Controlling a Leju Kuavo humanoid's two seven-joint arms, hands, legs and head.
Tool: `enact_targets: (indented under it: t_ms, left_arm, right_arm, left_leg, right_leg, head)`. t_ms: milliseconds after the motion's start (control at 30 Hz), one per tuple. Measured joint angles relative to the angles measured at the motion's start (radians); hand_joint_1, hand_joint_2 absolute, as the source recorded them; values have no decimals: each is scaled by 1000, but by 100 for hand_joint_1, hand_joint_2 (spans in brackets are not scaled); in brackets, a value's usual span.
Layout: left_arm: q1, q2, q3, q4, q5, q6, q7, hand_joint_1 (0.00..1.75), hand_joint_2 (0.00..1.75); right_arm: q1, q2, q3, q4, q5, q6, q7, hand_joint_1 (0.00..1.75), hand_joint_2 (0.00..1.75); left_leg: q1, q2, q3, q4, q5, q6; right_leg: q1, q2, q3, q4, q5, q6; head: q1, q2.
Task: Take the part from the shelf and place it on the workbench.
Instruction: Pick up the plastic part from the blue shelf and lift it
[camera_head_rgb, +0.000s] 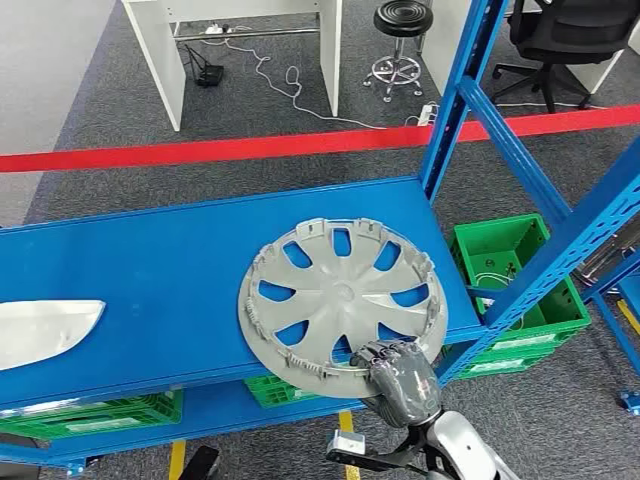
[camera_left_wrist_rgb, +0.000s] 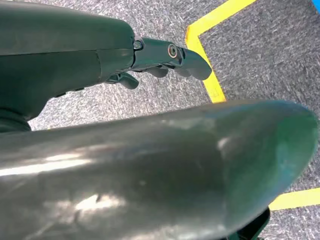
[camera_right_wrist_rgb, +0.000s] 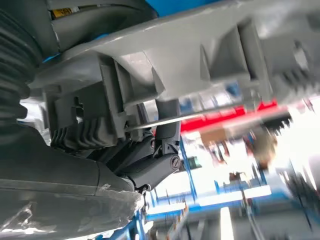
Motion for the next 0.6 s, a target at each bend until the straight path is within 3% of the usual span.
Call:
enact_targets:
  t_ms: [167,433,600]
  left_arm:
    - [0,0,4,0,11,3,-11,0,0]
    - [1,4,26,0,20,11,-41,0,0]
    - [1,9,30,0,22,3,-80,0,0]
  right_arm:
    - [14,13,-21,-48,-144,50,-13,175,175]
    - [14,33,-123,-163,-634,295,-103,175,175]
    - [6,36,-197,-228,-1011,512,-109,175,175]
  left_leg:
    - [0,0,0,0,0,0]
    - [0,0,1,0,0,0]
    - [0,1,4,0,-1,0]
  right_leg:
    - [0,0,-2,0,0,0]
    - [0,1,-5,0,0,0]
    - [0,2,-6,0,0,0]
  head:
    - [0,0]
    - [0,0]
    - [0,0]
